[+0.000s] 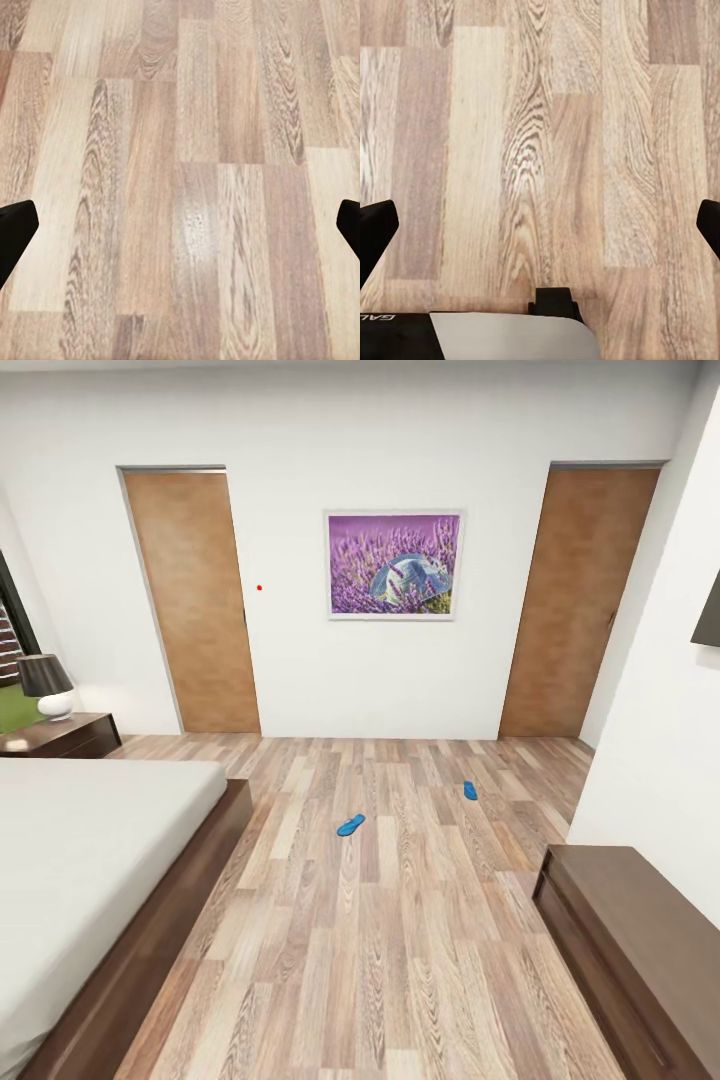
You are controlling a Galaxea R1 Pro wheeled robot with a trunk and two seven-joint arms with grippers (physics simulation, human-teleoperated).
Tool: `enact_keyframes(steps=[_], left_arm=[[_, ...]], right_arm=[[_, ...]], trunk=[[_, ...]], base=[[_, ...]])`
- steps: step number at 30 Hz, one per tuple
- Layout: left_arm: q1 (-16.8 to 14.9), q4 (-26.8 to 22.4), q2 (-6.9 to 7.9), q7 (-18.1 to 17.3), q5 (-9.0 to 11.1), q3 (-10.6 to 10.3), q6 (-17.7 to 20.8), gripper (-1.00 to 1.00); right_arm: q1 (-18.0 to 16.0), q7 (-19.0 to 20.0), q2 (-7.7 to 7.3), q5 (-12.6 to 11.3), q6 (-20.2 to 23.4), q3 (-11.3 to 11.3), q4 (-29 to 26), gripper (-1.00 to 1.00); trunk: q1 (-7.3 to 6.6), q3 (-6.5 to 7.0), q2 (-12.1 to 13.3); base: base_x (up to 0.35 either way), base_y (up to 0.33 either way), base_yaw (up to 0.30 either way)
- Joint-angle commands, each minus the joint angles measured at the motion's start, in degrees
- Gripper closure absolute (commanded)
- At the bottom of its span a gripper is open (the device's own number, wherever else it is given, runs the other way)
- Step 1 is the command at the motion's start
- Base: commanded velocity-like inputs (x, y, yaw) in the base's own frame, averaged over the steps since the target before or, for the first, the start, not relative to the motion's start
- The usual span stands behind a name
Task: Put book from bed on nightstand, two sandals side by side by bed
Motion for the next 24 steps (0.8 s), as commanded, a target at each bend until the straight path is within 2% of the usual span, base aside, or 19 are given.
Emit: enact_keyframes(steps=[1,6,19,24], left_arm=[[-0.03,0.03,0.00,0.00,0.00,-0.01,-0.18,-1.00],[-0.03,0.03,0.00,0.00,0.00,-0.03,-0.18,-1.00],[-0.03,0.01,0.00,0.01,0.07,-0.06,-0.18,-1.00],[-0.03,0.02,0.00,0.01,0.05,-0.06,-0.18,-1.00]], right_arm=[[-0.03,0.03,0.00,-0.03,-0.19,-0.04,0.04,-1.00],[-0.03,0.03,0.04,-0.02,-0.19,0.03,0.05,-1.00],[-0.03,0.03,0.09,0.04,-0.19,0.03,0.12,-1.00],[-0.03,0.03,0.09,0.05,-0.19,0.11,0.11,-1.00]], trunk=[[0.00,-0.06,-0.03],[0.00,-0.06,-0.03],[0.00,-0.06,-0.03],[0.00,-0.06,-0.03]], base=[[0.000,0.000,0.000],[0.016,0.000,0.000],[0.275,0.000,0.000],[0.102,0.000,0.000]])
